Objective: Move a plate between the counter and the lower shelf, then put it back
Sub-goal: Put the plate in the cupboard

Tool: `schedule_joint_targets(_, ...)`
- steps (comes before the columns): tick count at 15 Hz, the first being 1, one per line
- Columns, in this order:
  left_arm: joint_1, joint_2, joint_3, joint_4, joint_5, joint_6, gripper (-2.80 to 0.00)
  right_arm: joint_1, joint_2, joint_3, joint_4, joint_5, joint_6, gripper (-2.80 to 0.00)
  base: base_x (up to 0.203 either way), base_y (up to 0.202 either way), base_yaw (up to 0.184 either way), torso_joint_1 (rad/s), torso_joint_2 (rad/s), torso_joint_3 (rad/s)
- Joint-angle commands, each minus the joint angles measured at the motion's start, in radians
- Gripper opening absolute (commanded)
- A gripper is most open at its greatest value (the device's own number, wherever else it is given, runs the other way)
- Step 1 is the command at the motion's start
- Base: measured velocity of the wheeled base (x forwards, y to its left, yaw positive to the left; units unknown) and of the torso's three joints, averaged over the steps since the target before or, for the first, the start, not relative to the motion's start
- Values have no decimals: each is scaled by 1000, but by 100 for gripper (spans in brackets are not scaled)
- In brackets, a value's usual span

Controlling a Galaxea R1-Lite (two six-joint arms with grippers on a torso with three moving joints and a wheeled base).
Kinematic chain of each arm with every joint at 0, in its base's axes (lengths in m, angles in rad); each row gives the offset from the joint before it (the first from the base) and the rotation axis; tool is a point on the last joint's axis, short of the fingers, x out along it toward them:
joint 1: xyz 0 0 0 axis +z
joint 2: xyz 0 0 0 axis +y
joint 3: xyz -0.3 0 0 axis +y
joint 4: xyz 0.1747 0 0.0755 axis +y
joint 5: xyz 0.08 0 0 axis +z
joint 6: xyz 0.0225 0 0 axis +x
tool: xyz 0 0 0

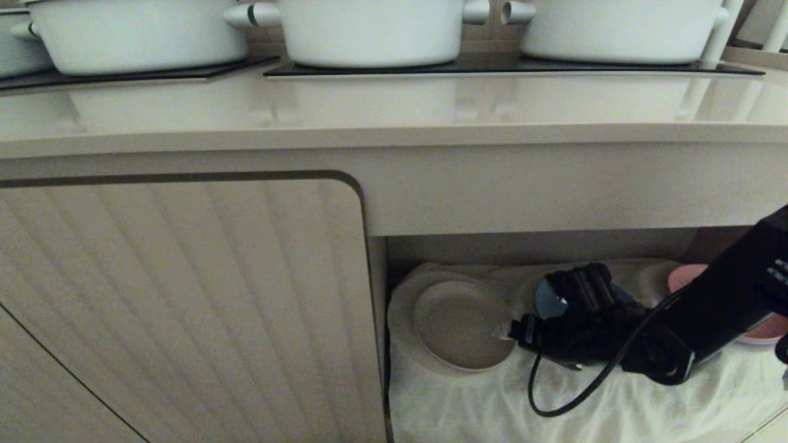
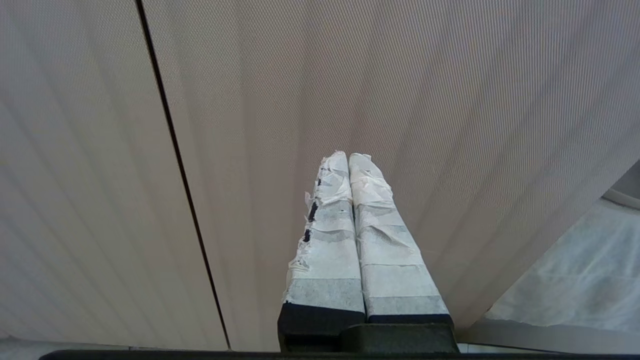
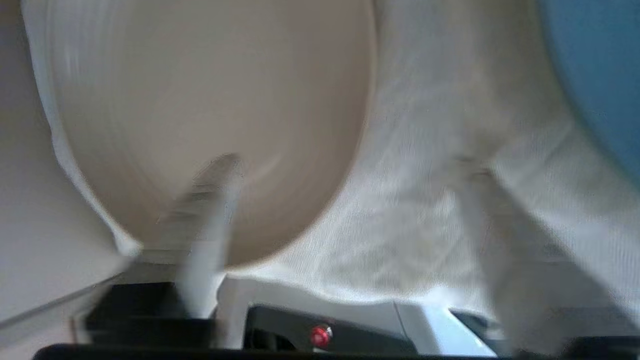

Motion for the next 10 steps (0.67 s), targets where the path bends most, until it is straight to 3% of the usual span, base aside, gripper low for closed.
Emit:
schedule_joint_targets(1, 0, 0, 0, 0, 1, -1, -280, 3, -32, 22, -3, 1, 4, -280, 0, 0, 0, 0, 0, 0)
schedule_joint_targets(10, 0, 0, 1, 0, 1, -1, -280, 11, -157, 140, -31, 0, 1, -280, 0, 0, 0, 0, 0, 0)
